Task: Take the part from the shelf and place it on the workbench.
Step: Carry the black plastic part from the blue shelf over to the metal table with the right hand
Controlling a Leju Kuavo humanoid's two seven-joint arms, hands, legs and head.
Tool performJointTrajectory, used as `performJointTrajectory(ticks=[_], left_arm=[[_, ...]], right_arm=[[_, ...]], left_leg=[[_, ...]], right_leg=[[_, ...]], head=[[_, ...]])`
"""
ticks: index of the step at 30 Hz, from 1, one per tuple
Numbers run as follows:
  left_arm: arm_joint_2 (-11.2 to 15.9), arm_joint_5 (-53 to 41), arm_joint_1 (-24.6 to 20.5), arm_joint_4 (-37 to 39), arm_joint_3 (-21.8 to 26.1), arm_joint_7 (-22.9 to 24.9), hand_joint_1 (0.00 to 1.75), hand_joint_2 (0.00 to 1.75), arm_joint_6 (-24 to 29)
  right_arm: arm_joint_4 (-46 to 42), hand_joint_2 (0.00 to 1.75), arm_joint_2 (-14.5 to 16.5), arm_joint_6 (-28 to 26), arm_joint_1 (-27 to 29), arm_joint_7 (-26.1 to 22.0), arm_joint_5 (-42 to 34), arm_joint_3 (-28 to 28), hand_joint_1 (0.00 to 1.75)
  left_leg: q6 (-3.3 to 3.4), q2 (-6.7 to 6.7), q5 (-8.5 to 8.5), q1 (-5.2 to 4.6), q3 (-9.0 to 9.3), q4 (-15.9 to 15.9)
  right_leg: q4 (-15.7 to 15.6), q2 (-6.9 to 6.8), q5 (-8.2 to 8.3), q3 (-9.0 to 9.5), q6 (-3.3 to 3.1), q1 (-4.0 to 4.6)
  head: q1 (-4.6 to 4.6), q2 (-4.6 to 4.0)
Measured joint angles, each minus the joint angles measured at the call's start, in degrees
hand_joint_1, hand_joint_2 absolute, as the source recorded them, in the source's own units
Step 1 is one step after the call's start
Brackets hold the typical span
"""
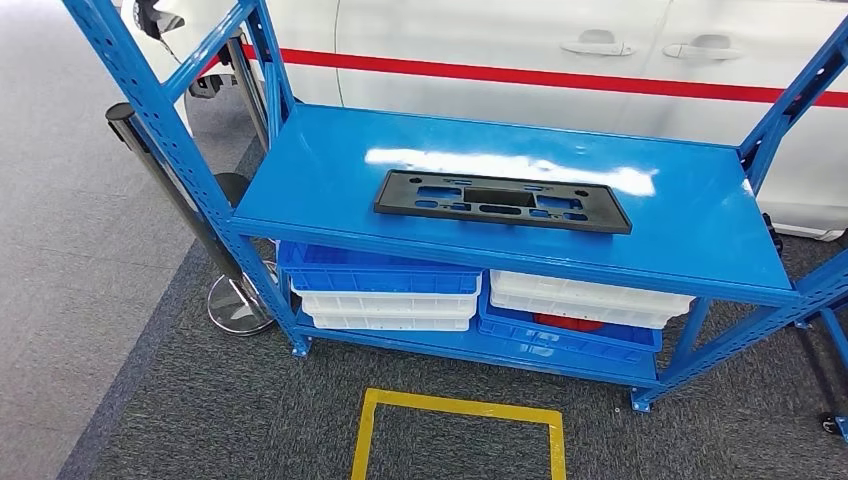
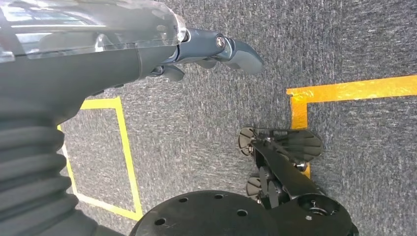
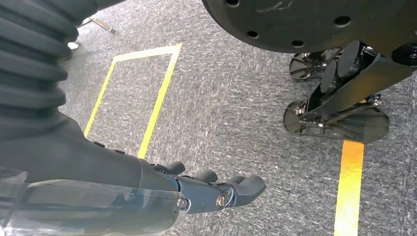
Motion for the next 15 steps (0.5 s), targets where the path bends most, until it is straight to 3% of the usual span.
performJointTrajectory(ticks=[6,14,15], left_arm=[[0.0,0.1,-0.4,0.1,1.2,-0.6,0.0,1.75,0.6],[0.0,2.0,-3.4,1.9,7.1,-6.6,0.0,1.75,4.7],[0.0,2.4,-3.8,2.3,7.9,-7.6,0.0,1.31,5.1]], right_arm=[[0.9,1.75,-0.3,-0.5,-0.5,-0.5,-1.3,0.4,0.0],[5.1,1.75,-2.1,-3.3,-3.2,-3.8,-10.3,3.9,0.0],[5.7,1.75,-2.4,-3.7,-3.5,-4.3,-11.6,4.3,0.0]], left_leg=[[0.0,0.0,0.0,0.0,0.0,0.0],[0.0,0.0,0.02,0.0,0.02,0.0],[0.0,0.0,0.03,0.0,0.03,0.0]], right_leg=[[0.0,0.0,0.0,-0.02,0.0,0.0],[0.0,0.0,0.07,0.04,0.02,0.0],[0.0,0.0,0.07,0.04,0.02,0.0]], head=[[0.0,0.0],[0.0,-0.01],[0.0,0.0]])
